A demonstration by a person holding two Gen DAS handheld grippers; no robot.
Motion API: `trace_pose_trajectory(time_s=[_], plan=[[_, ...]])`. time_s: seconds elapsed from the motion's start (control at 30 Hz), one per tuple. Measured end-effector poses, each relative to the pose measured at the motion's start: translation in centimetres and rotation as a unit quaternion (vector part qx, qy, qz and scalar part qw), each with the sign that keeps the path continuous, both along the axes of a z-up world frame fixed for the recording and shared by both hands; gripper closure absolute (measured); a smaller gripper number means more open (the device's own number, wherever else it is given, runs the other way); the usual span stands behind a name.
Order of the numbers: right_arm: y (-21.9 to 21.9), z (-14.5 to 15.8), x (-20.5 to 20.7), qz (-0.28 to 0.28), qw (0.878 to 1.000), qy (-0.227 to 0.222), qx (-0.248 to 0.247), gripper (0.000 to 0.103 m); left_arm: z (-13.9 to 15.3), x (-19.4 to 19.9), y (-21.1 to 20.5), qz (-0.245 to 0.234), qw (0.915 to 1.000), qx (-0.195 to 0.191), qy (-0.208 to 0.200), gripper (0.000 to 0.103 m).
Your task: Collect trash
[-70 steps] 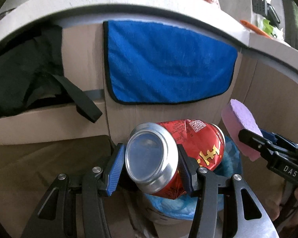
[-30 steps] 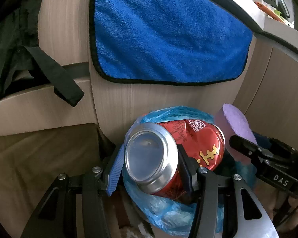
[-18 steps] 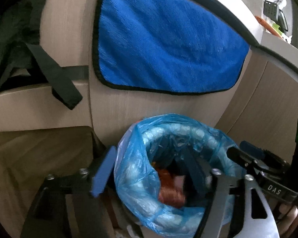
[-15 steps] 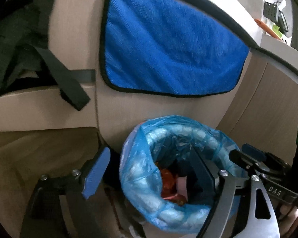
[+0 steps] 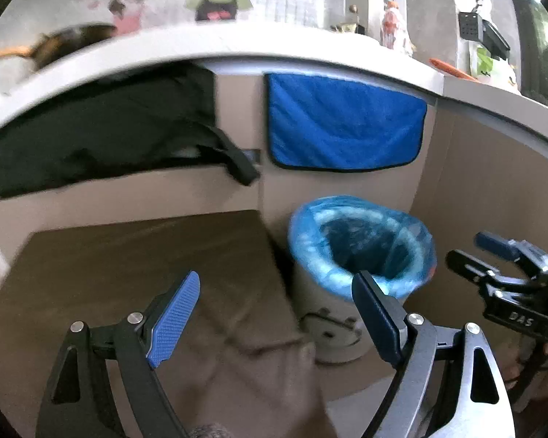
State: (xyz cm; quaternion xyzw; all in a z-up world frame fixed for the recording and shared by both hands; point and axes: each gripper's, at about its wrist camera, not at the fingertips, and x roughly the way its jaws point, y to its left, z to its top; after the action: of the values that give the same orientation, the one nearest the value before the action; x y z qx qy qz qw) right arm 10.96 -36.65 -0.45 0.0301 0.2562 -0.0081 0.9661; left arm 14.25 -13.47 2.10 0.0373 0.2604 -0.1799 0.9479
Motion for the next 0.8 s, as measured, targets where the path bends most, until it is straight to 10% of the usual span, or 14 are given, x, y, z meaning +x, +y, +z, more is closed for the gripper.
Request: trace_pose_trajectory(time_s=[0.8], plan=[[11.5,0.0,-13.3,0.023,0.999,-0.044,0.008,0.018,-0.1,-14.5,9.4,0.146,0.9861,0.032,-0.072,0.018]])
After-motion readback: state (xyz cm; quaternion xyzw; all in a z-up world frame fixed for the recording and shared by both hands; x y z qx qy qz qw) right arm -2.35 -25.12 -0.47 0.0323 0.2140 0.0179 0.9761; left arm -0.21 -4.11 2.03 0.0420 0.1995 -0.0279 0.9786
